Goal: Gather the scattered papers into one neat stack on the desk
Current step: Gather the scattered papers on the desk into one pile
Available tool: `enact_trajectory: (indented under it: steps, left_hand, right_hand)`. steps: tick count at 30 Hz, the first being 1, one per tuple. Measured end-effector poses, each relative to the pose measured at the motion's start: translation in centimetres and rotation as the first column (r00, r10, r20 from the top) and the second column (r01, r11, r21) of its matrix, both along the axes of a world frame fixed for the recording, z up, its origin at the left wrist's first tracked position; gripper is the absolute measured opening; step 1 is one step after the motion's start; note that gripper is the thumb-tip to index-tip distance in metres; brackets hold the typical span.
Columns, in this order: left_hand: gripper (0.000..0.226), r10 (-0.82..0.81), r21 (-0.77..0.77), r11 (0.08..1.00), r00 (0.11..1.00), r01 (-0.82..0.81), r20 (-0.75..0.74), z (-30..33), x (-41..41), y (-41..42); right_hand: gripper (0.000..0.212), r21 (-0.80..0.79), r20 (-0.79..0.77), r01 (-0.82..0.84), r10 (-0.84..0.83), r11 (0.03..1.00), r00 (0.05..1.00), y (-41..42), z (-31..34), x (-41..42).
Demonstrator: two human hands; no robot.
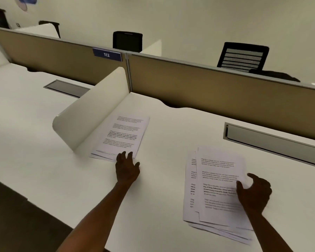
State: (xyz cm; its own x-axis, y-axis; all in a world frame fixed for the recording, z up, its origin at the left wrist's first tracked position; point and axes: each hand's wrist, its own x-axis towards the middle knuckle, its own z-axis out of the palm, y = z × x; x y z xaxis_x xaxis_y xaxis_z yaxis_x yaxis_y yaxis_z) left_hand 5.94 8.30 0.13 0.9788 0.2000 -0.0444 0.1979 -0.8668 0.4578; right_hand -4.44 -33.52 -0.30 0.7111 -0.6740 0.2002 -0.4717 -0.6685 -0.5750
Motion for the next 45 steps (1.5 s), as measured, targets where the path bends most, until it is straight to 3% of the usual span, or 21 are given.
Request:
enact_trajectory:
  steps: [6,10,15,18,22,27,31,38,41,45]
  left_hand:
    - [0.062,-0.052,0.218,0.973,0.993,0.075,-0.109,-0.4,1.4,3.3]
    - [0.061,-0.078,0.282,0.953,0.991,0.106,-0.107,-0.5,2.0,3.6]
    - [0.050,-0.107,0.266,0.956,0.992,0.123,-0.072,-1.1,1.9,3.5]
    - [0.044,-0.133,0.232,0.963,0.991,0.135,-0.024,-1.7,1.2,3.3]
    - [0.043,-0.145,0.178,0.974,0.989,0.139,0.018,-2.3,0.5,3.4]
    - [0.047,-0.163,0.145,0.978,0.984,0.152,0.069,-2.8,-0.2,3.8]
    - [0.063,-0.104,0.076,0.993,0.987,0.095,0.125,-3.1,-0.9,3.8]
    - [0.081,-0.051,-0.015,0.998,0.975,0.055,0.216,-3.4,-1.3,3.3]
    - [0.080,-0.046,-0.014,0.999,0.975,0.050,0.220,-3.7,-1.5,3.2]
    - [0.081,-0.027,-0.051,0.998,0.977,0.039,0.213,-4.0,-1.9,3.1]
  right_hand:
    - [0.033,0.084,0.130,-0.372,0.360,0.924,0.924,8.5,1.8,1.8]
    - [0.028,0.349,0.114,-0.489,0.482,0.800,0.869,15.3,2.5,3.6]
    - [0.047,0.719,-0.075,-0.366,0.590,0.591,0.804,22.8,3.1,8.3]
    - [0.058,0.839,-0.129,-0.232,0.593,0.493,0.795,26.5,3.1,11.5]
    - [0.034,0.918,-0.074,-0.155,0.541,0.366,0.838,30.1,3.0,14.2]
    - [0.023,0.874,-0.171,-0.062,0.425,0.482,0.889,32.9,2.9,15.4]
    - [0.012,0.872,-0.194,-0.006,0.356,0.490,0.914,33.2,2.4,15.4]
    - [0.020,0.813,-0.159,-0.037,0.282,0.581,0.946,32.1,2.2,14.9]
    - [0.011,0.826,-0.141,-0.038,0.271,0.563,0.952,30.8,2.3,15.2]
    - [0.019,0.845,-0.107,-0.040,0.243,0.533,0.964,27.6,2.3,15.4]
